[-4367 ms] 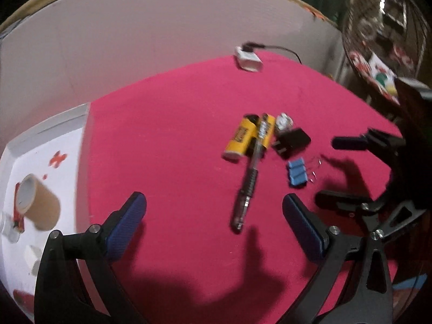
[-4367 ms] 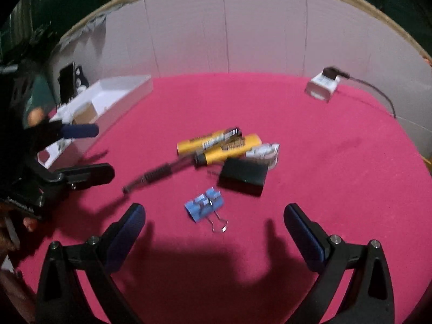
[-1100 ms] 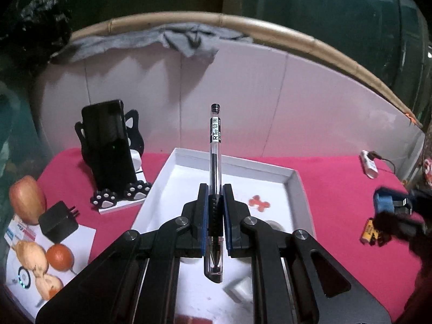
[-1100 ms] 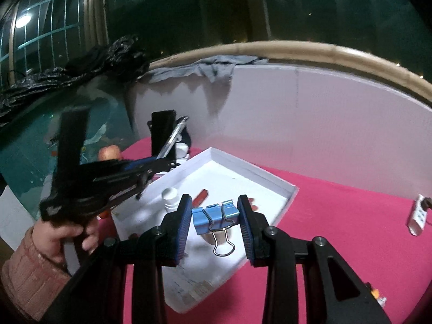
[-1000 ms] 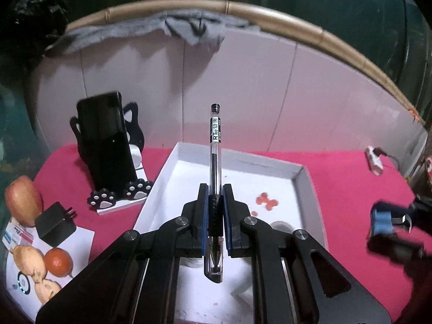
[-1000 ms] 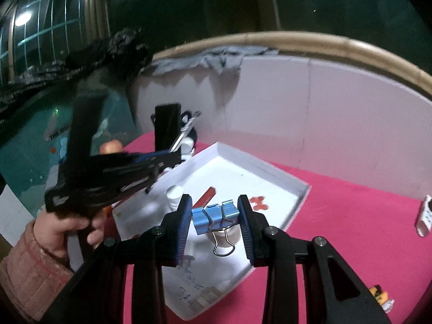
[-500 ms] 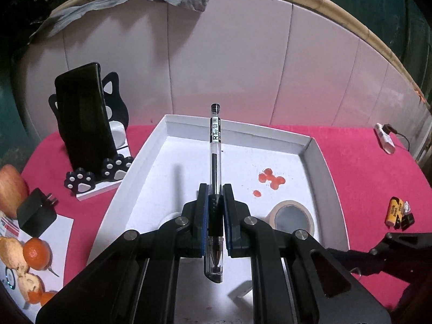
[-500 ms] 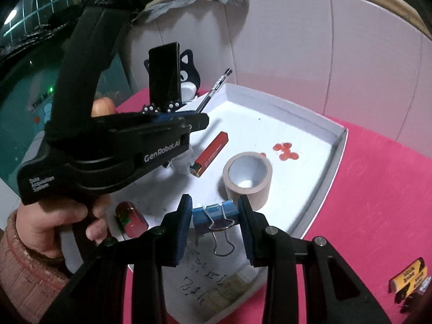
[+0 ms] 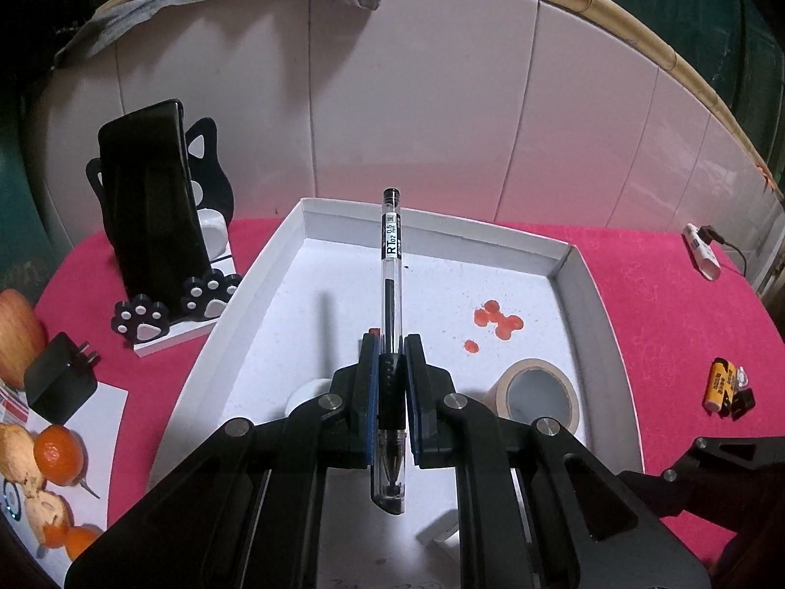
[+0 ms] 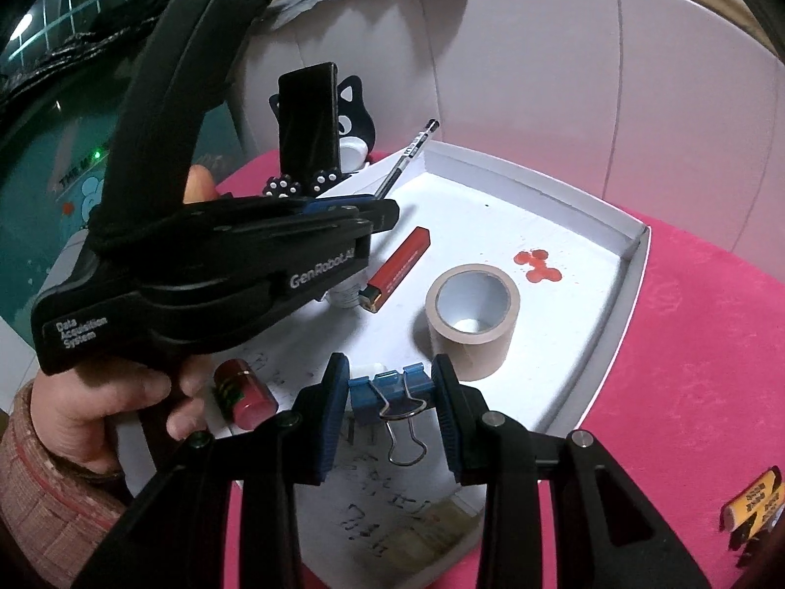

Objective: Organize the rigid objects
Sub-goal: 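Carry the black pen with the left gripper and the blue clip with the right gripper to the tray, then release the pen with the left gripper while the right gripper drops the blue clip in the tray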

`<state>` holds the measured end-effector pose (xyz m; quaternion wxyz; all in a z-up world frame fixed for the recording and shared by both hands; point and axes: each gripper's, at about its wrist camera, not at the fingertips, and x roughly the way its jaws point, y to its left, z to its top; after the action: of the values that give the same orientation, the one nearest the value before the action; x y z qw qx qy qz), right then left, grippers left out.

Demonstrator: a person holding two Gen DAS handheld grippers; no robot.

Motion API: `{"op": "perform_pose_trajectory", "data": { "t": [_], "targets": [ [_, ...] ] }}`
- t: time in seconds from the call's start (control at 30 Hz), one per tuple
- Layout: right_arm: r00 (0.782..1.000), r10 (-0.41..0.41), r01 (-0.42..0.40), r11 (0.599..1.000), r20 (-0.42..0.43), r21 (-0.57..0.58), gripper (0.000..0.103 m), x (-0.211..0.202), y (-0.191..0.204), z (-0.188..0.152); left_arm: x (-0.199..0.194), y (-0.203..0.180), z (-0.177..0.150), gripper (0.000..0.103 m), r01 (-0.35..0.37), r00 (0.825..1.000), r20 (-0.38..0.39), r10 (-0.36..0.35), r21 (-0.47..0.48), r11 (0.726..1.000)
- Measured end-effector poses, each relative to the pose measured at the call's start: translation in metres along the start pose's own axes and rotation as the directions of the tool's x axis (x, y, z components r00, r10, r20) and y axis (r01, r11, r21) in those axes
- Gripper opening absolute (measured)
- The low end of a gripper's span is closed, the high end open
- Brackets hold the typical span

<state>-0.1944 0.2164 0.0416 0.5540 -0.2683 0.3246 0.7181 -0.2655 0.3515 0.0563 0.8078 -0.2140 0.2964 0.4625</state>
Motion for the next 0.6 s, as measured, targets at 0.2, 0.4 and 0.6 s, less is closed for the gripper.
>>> {"op": "perform_pose_trajectory", "data": {
  "t": [0.2, 0.4, 0.6],
  "targets": [
    [1.000, 0.002, -0.002, 1.000, -0.003, 0.001, 0.034, 0.002, 0.001, 0.000, 0.000, 0.000, -0.001, 0.009, -0.005, 1.000, 0.001, 0.005, 0.002, 1.000],
    [1.000, -0.009, 0.009, 1.000, 0.005, -0.006, 0.034, 0.002, 0.002, 0.000, -0.004, 0.001, 0.000, 0.009, -0.012, 1.000, 0.019, 0.013, -0.003, 1.000],
    [0.998, -0.040, 0.041, 0.999, 0.038, -0.025, 0.039, -0.003, 0.006, -0.001, -0.020, 0.000, 0.003, 0.021, -0.094, 0.992, 0.090, 0.092, 0.018, 0.995]
  ]
}}
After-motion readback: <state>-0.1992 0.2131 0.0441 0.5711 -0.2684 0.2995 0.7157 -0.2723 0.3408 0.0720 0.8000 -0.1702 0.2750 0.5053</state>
